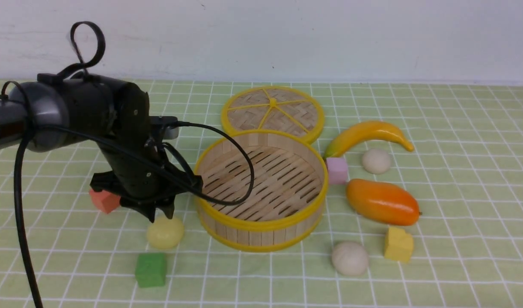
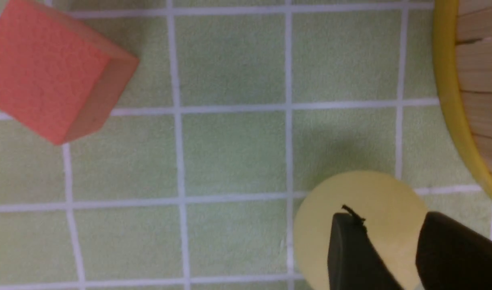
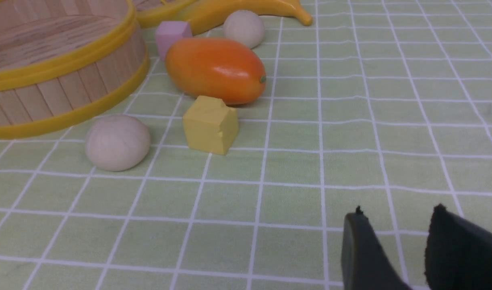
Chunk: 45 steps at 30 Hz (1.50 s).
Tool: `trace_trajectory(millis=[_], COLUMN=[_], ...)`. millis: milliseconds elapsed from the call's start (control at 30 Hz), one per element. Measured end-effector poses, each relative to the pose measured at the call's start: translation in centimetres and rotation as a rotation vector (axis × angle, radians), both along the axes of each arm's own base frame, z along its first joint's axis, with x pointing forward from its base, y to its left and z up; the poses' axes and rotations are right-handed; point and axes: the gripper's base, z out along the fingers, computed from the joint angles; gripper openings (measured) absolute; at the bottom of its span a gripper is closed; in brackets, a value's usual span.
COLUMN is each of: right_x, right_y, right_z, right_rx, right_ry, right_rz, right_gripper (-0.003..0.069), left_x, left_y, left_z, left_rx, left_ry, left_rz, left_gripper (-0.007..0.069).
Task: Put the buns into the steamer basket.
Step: Use the left arm to grab a steamed stuffed bun
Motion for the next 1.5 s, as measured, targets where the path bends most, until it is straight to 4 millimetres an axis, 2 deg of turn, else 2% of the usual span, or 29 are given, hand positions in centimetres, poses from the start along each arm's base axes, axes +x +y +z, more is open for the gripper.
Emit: trace_trajectory(millis=[467,700,900,1000,1067,1500], right_x=[0.0,0.0,0.0,0.0,0.0,0.0], right_y=[0.0,0.0,0.0,0.0,0.0,0.0], right_z=[0.0,0.0,0.0,0.0,0.0,0.0], right_rx=[0.0,0.001,0.003,0.003,0.003,0.003], right_ry=[0.0,0.0,0.0,0.0,0.0,0.0], right_rz=[0.0,0.0,-0.001,-0.001,-0.001,-0.001], right_gripper=[0.0241,0.0241,0.0241,0.0241,0.0241,0.0241], left_x=[0.2,0.2,0.1,0.1,0.1,0.0], left_y=[-0.1,-0.1,0.0,-0.1,-0.1,0.0], left_z=[-2.0,-2.1,-2.1,-2.1,-2.1,-2.1], left_rx=[0.015,0.017,0.022,0.021,0.022,0.027], left_ry=[0.068,0.075,0.089,0.086,0.087,0.101], left_rz=[0.018,0.018,0.019,0.019,0.019,0.019], left_gripper=[0.0238,0.0218,0.0122,0.003,-0.0004,-0.0013])
